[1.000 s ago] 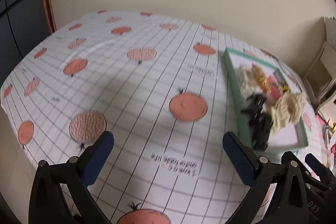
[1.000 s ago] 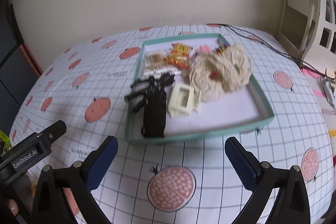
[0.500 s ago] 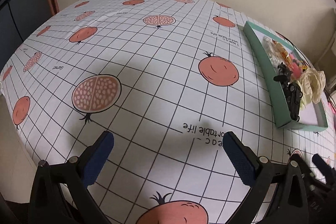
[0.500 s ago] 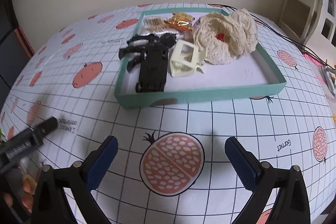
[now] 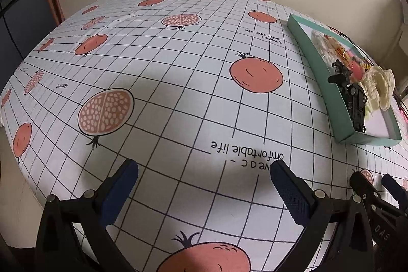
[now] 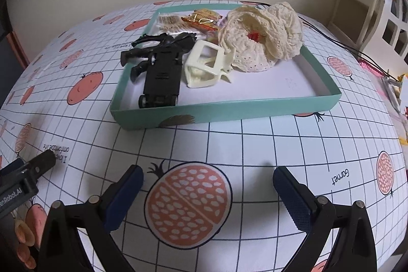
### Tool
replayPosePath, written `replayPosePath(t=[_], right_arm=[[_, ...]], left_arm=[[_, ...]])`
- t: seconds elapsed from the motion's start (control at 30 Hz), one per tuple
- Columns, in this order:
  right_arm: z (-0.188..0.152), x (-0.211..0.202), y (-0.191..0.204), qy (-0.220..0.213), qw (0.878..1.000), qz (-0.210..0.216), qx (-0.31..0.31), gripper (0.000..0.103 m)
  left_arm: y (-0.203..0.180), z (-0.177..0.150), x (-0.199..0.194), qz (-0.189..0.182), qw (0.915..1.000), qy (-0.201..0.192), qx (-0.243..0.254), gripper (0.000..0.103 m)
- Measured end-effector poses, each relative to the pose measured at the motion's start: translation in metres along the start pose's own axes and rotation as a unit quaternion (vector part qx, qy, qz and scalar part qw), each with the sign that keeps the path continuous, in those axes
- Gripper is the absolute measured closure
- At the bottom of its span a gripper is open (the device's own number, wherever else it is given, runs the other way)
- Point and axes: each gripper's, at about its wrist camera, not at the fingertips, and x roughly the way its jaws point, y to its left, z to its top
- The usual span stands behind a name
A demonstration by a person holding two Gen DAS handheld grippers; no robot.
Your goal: Organize objects
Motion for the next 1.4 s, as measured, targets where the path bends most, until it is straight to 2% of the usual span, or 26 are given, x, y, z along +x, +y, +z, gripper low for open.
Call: replayPosePath(t=[0.33, 1.4], right_arm=[[0.0028, 0.0035, -0.0045, 0.000, 1.000, -0.012, 0.014, 0.000], [0.0048, 0.0060, -0.0009, 0.003, 1.000, -0.019, 0.021, 0.000]], left_arm=[[-0.0055, -0.0029, 0.0033, 0.017, 0.9998, 0.001, 0.014, 0.000], [-0.0027, -0.0051, 0.0020, 0.019, 0.9997, -0.011, 0.011, 0.000]])
